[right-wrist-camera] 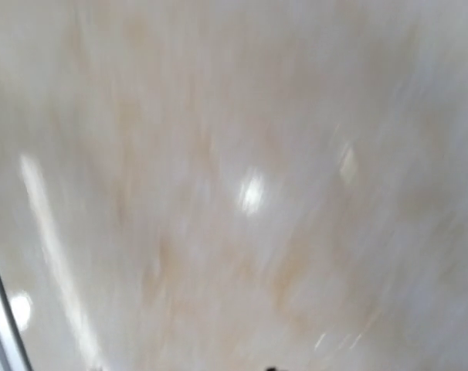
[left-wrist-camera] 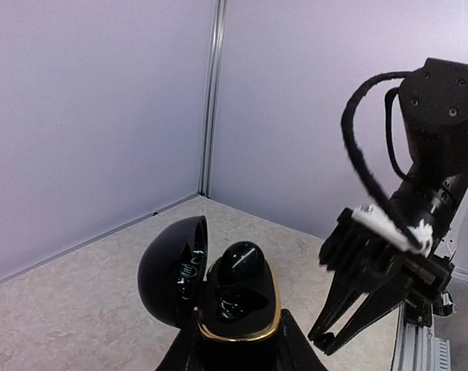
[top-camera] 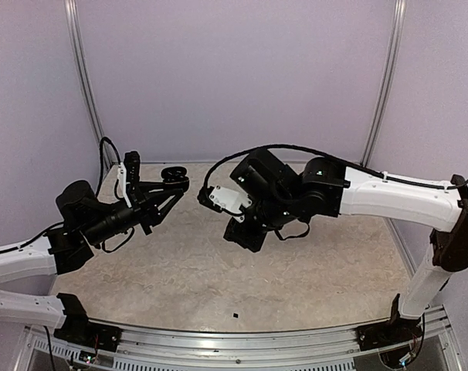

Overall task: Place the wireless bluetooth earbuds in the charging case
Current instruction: Pick up the left earbud from the center of the board, then insert the left earbud into the left side groove of the charging case.

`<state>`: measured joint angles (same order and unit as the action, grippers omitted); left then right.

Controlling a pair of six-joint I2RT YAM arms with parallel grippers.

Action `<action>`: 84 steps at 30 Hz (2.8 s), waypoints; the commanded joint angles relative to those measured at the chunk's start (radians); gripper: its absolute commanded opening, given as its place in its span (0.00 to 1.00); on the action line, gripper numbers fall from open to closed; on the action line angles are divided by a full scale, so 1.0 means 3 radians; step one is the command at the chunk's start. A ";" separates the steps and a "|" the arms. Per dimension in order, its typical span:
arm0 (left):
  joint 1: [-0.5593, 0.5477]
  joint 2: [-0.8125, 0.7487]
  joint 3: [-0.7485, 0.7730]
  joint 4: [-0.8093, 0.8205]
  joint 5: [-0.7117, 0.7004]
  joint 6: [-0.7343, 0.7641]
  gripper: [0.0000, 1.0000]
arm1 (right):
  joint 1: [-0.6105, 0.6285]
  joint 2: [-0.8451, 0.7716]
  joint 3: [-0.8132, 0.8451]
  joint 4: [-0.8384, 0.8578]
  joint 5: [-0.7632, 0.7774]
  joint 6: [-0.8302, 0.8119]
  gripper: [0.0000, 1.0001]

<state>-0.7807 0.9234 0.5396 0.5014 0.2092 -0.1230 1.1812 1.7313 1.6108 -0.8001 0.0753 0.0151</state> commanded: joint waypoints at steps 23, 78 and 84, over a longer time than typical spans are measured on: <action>-0.0450 0.0149 0.0101 0.0419 0.0356 0.0817 0.02 | 0.0395 -0.1012 -0.0354 0.2363 -0.0584 -0.0926 0.10; -0.0725 0.0017 0.0022 0.0792 -0.0165 0.1028 0.02 | 0.0568 -0.0520 -0.0491 0.3032 0.0408 -0.0369 0.07; -0.0726 0.0016 0.0034 0.0766 -0.0137 0.1048 0.02 | 0.0488 -0.0486 -0.0477 0.2953 0.0308 -0.0265 0.08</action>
<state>-0.9901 0.9470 0.5392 0.7029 0.1562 0.1680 1.3502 1.5608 1.4586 0.1047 0.1890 -0.1020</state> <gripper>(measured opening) 0.246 0.118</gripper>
